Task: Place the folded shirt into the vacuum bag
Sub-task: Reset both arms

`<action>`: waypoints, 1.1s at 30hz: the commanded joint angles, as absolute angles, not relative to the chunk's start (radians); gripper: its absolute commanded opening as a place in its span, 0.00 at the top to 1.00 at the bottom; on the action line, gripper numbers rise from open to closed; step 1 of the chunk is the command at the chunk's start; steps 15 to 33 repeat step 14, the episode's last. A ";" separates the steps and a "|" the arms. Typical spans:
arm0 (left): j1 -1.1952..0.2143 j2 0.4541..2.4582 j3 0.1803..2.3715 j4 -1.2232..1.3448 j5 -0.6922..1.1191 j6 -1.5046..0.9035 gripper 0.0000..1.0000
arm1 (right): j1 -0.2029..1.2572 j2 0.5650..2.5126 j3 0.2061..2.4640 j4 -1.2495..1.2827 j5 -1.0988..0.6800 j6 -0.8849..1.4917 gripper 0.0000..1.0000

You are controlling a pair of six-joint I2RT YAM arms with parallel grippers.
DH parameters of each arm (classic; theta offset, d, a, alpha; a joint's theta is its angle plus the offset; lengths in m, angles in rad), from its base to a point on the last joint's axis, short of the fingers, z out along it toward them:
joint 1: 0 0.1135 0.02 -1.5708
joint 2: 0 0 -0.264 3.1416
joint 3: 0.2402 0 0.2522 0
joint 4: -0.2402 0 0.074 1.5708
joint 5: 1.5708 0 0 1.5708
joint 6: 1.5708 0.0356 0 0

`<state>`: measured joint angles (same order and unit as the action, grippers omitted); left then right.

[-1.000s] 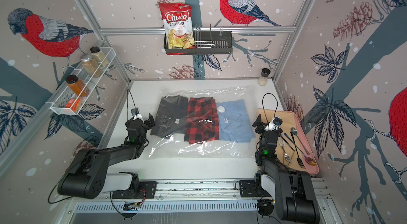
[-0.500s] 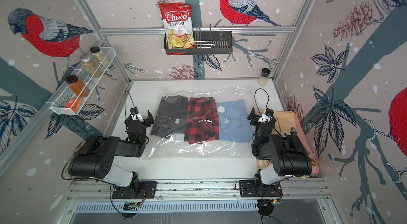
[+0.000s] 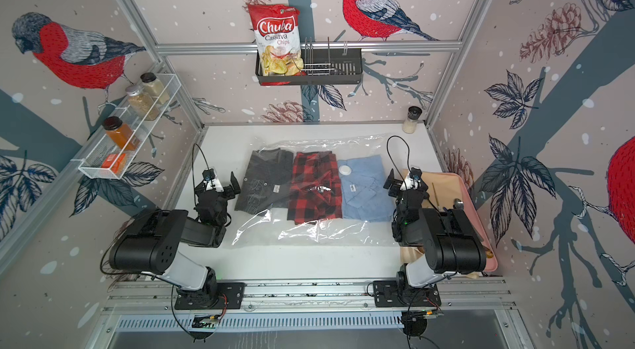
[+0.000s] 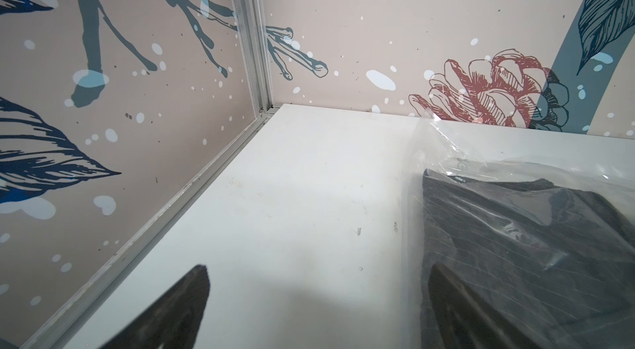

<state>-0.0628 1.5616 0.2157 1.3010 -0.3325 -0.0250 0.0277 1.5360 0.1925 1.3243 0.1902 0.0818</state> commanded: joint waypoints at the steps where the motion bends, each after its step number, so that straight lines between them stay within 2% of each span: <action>1: -0.064 1.564 0.214 1.361 -0.320 -0.016 0.01 | 0.029 1.535 0.192 1.344 0.199 0.074 0.00; 33: -0.064 1.563 0.215 1.359 -0.320 -0.016 0.01 | 0.029 1.535 0.193 1.340 0.198 0.074 0.00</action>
